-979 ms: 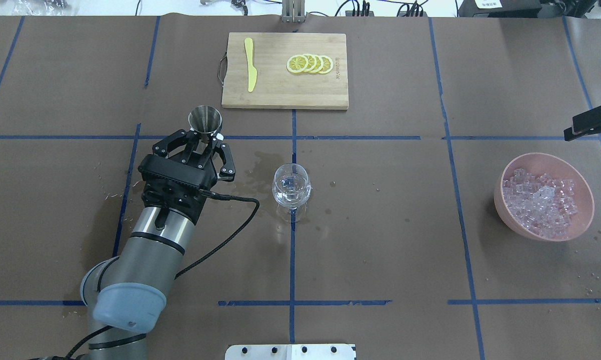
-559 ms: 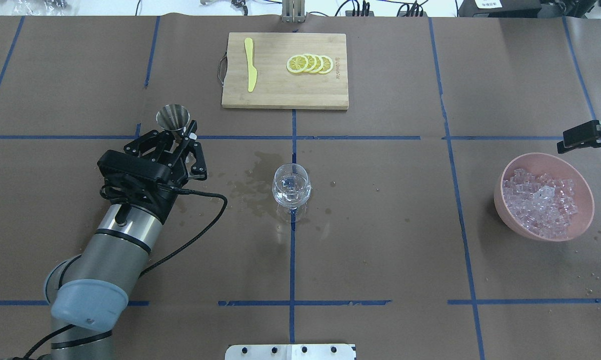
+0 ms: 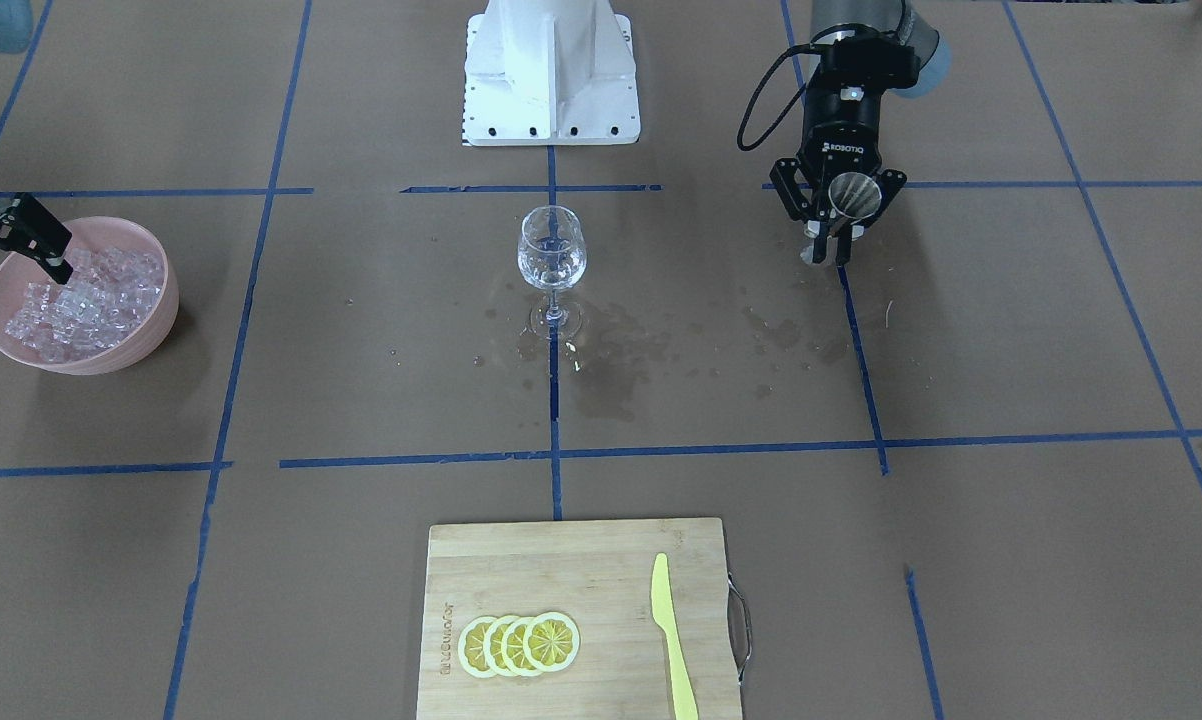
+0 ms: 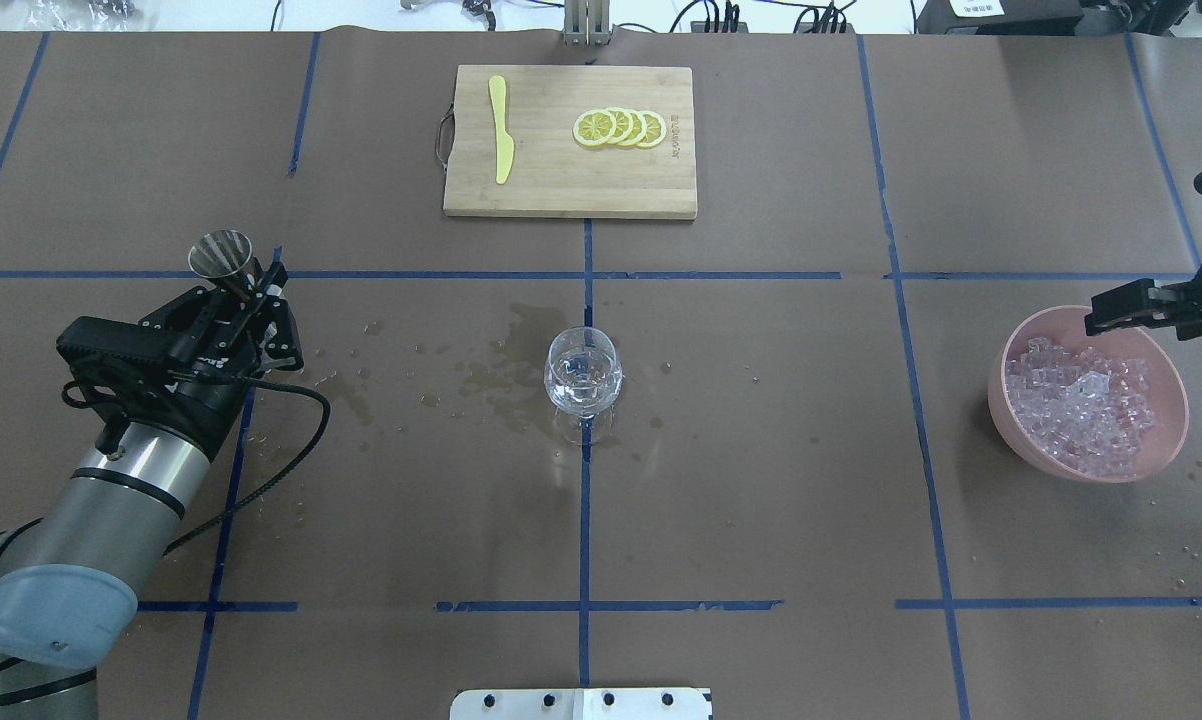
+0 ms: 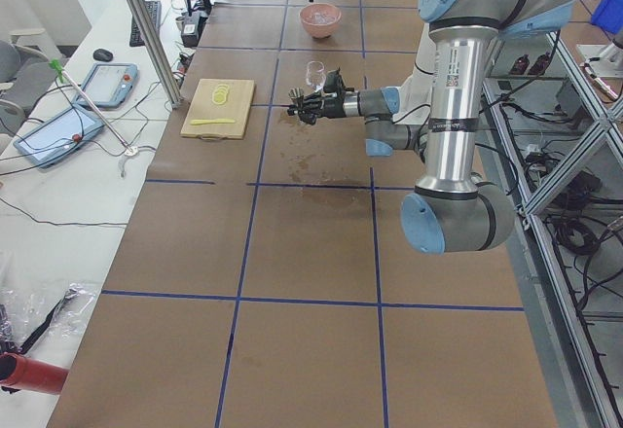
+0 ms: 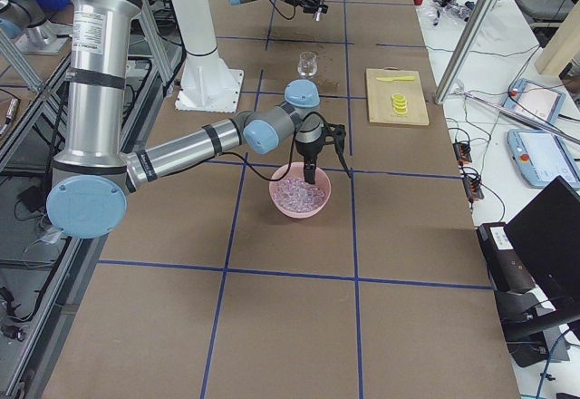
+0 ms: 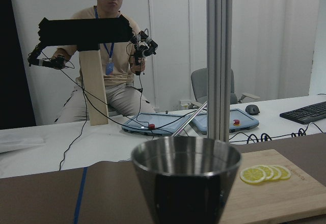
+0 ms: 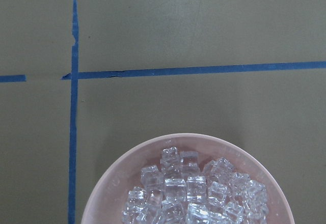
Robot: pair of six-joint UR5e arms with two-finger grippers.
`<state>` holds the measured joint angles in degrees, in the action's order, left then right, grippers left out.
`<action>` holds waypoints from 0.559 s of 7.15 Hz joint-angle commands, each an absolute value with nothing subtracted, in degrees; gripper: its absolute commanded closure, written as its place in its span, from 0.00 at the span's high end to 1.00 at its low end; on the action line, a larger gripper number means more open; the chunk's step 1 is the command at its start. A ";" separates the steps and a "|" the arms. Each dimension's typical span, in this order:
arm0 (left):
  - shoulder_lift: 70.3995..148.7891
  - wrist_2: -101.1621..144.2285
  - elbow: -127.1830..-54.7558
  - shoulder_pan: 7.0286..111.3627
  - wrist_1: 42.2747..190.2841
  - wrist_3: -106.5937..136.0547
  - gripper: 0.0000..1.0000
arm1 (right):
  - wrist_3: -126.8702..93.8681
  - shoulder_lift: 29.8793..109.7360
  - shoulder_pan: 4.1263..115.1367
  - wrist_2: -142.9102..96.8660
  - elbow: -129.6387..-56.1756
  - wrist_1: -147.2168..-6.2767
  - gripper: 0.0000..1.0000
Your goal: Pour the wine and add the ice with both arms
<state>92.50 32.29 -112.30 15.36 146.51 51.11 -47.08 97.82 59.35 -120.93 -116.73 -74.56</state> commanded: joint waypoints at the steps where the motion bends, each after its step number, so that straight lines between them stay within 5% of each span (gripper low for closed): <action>1: 89.05 32.34 -114.95 16.00 146.51 52.03 0.00 | -49.30 100.53 57.66 -119.01 -114.36 -67.37 1.00; 4: 84.56 32.61 -117.33 16.35 146.51 52.03 0.00 | -54.48 100.64 54.51 -115.94 -109.25 -57.84 1.00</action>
<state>86.00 32.58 -116.91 16.19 146.51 52.02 -52.92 100.60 55.90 -117.51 -110.73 -60.58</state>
